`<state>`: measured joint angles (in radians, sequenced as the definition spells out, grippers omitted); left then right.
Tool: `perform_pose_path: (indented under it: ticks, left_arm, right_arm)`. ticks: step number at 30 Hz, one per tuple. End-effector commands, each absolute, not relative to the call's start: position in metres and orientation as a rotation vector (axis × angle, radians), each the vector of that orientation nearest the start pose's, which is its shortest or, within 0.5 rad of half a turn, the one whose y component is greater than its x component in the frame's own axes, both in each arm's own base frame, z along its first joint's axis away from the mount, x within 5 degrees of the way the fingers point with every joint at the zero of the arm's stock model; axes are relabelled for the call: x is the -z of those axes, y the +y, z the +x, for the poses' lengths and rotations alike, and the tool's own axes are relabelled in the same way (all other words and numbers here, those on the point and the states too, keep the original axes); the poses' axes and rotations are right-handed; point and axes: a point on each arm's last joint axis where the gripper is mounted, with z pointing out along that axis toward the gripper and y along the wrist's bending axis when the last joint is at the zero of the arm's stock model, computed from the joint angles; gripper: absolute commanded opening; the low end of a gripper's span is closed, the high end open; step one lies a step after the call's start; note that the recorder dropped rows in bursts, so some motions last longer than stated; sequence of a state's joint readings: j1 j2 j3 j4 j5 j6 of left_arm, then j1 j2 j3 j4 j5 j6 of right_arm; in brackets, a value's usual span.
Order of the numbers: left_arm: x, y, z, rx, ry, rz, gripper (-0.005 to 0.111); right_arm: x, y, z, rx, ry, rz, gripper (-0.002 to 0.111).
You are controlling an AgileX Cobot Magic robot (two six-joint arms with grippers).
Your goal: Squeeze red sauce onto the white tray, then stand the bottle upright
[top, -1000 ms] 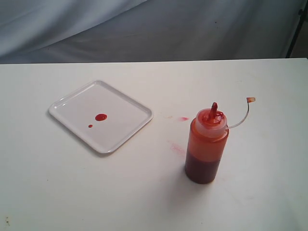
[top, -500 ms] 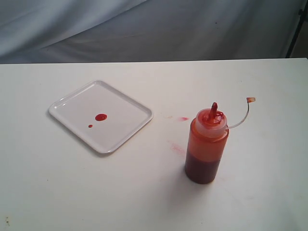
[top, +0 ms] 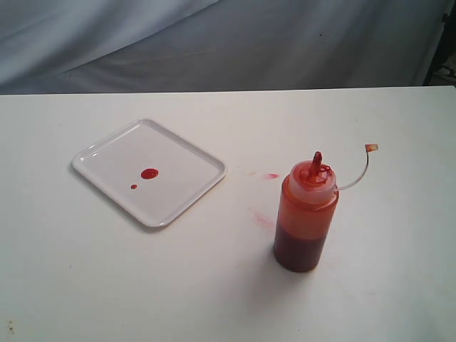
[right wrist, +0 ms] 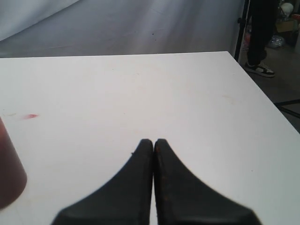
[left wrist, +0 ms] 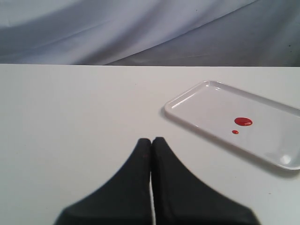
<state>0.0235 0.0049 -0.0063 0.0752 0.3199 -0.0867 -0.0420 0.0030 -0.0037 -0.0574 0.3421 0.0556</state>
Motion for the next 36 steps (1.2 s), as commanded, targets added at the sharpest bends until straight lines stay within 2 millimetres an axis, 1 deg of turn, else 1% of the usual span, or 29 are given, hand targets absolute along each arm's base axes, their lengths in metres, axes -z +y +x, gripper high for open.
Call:
perform_pose_path:
  ticks: [1,36]
  left_arm:
    - [-0.1848,0.003,0.0541,-0.016,1.797,-0.053,0.0]
    - [-0.1848,0.003,0.0541,-0.016,1.797,-0.053,0.0]
  right_arm:
    - [-0.1824,-0.0048,0.0533,0.054,1.824,0.071,0.0]
    - [-0.1824,-0.0038,0.0534,0.041,1.824,0.056,0.0]
